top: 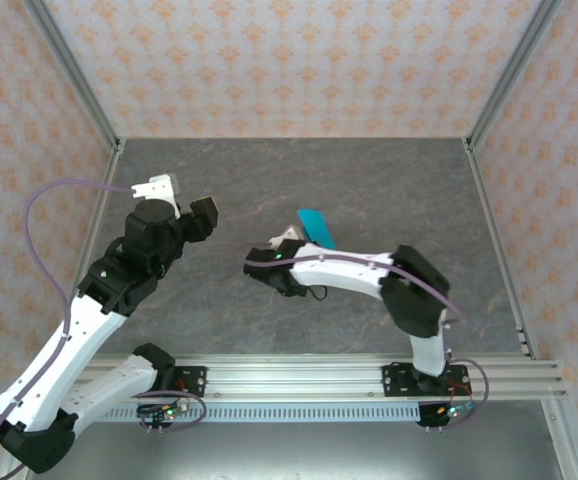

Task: Fold a paper plane with a square sheet of paper (fold left side to right side)
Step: Turn over the paper at the center of the table.

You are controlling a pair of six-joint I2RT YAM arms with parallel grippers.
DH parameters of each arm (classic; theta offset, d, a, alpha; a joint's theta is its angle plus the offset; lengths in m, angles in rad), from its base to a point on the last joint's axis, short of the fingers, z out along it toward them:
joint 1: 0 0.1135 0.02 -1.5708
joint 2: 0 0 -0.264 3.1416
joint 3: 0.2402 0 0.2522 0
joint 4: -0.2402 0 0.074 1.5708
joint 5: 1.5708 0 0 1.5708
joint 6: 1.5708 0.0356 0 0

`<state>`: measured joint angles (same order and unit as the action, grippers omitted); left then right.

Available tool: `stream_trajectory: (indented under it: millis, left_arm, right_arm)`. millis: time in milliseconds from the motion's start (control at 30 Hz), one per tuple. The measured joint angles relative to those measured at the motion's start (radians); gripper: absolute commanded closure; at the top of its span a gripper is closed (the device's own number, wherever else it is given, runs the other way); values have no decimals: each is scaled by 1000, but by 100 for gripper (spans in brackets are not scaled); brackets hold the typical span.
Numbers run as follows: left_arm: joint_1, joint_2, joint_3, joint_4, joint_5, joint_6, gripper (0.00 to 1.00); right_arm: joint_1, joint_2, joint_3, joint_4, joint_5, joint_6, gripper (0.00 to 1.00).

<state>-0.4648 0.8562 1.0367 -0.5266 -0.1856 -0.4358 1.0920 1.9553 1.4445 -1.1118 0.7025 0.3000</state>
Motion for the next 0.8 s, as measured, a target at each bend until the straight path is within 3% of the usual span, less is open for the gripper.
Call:
stream_trajectory:
  millis: [200, 433, 600, 800]
  left_arm:
    - [0, -3, -19, -2, -17, 1, 28]
    - [0, 27, -26, -2, -2, 0, 26]
    - [0, 129, -28, -1, 65, -12, 26]
    - [0, 291, -66, 63, 243, -57, 28]
  right_arm:
    - [29, 187, 72, -63, 53, -23, 89]
    - [30, 215, 76, -37, -38, -60, 55]
    - [29, 58, -26, 73, -176, -83, 32]
    - [-19, -319, -214, 234, -352, -75, 14]
